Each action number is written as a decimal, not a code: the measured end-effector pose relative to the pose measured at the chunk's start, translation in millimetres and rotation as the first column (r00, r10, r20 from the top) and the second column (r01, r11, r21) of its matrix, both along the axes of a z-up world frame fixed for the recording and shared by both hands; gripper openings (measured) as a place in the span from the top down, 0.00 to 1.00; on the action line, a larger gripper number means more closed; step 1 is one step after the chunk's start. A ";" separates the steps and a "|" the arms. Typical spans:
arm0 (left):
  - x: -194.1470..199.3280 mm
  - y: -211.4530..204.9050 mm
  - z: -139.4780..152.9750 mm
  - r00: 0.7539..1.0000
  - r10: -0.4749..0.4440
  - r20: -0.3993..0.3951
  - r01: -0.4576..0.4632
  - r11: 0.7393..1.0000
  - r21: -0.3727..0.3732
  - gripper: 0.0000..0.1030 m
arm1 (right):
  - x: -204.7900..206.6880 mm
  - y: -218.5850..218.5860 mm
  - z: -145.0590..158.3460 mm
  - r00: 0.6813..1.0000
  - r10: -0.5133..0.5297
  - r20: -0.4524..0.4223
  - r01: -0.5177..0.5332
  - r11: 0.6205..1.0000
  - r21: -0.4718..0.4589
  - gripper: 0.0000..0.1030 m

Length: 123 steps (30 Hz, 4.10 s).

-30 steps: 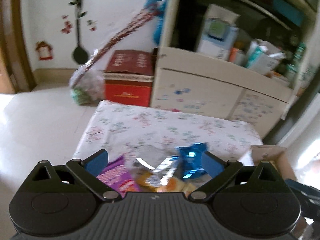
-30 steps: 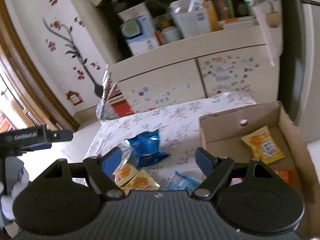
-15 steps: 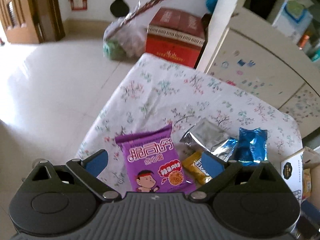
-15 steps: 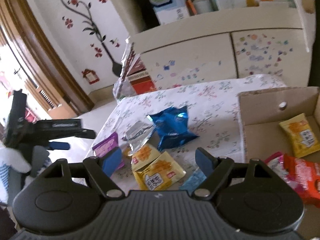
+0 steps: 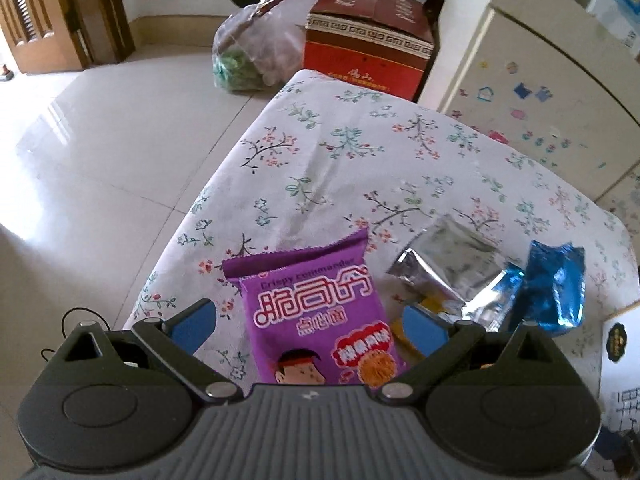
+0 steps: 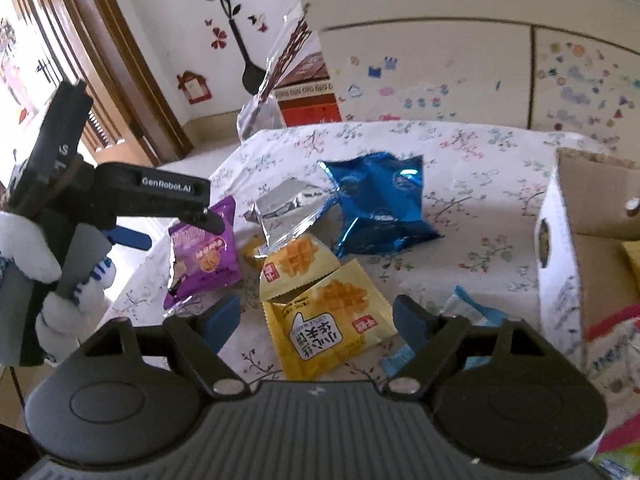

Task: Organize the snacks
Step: 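Grasp the purple Crispy commander packet with the left gripper while the right grasps the waffle packet, then carry the purple packet with the left gripper while the right carries the waffle packet to the box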

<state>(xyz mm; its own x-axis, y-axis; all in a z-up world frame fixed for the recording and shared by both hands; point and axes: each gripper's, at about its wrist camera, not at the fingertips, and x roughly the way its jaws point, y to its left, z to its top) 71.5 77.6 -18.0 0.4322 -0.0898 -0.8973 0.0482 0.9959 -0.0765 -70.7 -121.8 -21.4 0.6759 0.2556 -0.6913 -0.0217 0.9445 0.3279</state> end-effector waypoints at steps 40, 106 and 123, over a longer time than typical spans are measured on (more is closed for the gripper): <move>1.2 -12.8 -18.3 0.999 -0.021 -0.039 0.022 1.000 0.020 0.20 | 23.9 20.7 -25.8 0.999 0.034 -0.026 -0.037 0.994 -0.103 0.30; -103.0 -46.4 89.6 0.984 -0.088 0.152 0.108 0.985 -0.131 0.20 | -93.5 -59.9 110.1 0.948 -0.264 0.177 0.257 0.964 0.062 0.34; -143.9 -159.9 90.3 0.896 -0.386 0.221 0.425 0.890 -0.166 0.20 | -129.5 -134.8 118.7 0.849 -0.494 0.188 0.479 0.869 0.121 0.33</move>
<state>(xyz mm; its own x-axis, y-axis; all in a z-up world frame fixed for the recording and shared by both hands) -72.4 -82.3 72.2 0.4679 -0.4644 -0.7520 0.4762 0.8492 -0.2282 -200.2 -256.6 97.3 0.8506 -0.1030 -0.5156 0.3609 0.8276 0.4300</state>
